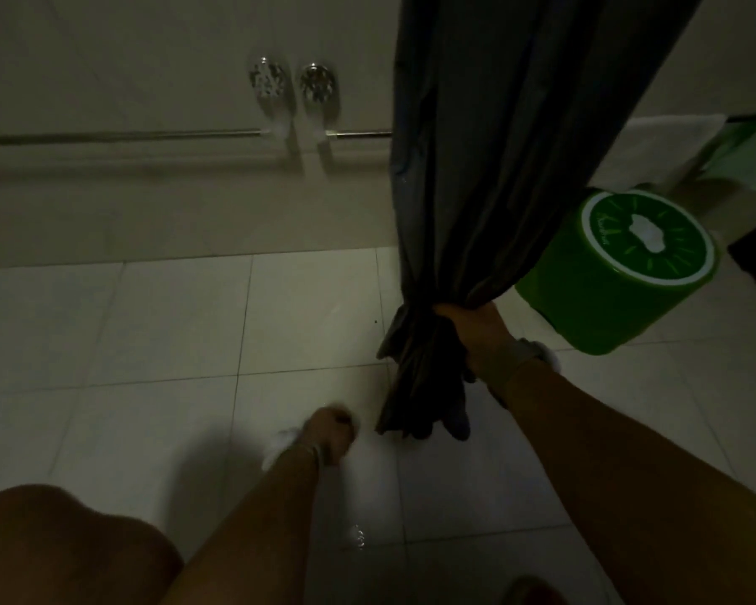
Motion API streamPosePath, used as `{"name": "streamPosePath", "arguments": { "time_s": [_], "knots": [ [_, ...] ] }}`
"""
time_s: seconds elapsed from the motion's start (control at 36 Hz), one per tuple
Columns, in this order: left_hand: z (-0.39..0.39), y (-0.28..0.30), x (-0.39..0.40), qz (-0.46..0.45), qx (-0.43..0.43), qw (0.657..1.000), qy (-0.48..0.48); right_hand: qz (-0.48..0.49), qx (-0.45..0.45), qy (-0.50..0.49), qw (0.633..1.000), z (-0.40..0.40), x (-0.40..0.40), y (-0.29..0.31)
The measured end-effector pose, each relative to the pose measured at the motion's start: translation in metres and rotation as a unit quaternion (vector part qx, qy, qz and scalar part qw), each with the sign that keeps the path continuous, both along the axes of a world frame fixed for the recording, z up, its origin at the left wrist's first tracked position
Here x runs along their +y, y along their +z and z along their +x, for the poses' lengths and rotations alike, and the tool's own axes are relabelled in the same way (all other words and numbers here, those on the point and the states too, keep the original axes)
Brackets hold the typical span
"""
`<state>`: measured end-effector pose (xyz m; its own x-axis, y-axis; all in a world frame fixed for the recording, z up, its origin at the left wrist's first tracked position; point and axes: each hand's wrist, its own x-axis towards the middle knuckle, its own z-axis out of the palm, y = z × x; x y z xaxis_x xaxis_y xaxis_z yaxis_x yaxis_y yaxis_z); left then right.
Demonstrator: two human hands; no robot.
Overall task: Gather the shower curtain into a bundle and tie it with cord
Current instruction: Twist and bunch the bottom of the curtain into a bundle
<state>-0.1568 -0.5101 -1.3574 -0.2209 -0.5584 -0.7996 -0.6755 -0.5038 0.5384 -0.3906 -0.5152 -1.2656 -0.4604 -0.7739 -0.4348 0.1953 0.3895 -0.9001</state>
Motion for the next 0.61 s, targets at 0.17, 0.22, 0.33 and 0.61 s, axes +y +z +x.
{"name": "streamPosePath", "arguments": {
  "time_s": [0.17,0.22,0.33,0.61],
  "knots": [
    [0.002,0.017,0.011,0.263,0.227,0.914,0.209,-0.009,-0.015,-0.048,0.999,-0.011,-0.004,0.001],
    [-0.005,0.021,0.013,0.252,0.281,0.904,0.200,-0.016,-0.018,-0.060,0.998,-0.011,-0.007,0.003],
    [-0.020,0.021,0.007,0.199,0.328,0.878,0.287,-0.027,-0.043,-0.074,0.996,-0.011,-0.007,0.004],
    [-0.042,0.031,0.017,0.126,0.287,0.907,0.281,-0.033,-0.066,-0.072,0.995,-0.003,-0.008,0.011]
  ]
}}
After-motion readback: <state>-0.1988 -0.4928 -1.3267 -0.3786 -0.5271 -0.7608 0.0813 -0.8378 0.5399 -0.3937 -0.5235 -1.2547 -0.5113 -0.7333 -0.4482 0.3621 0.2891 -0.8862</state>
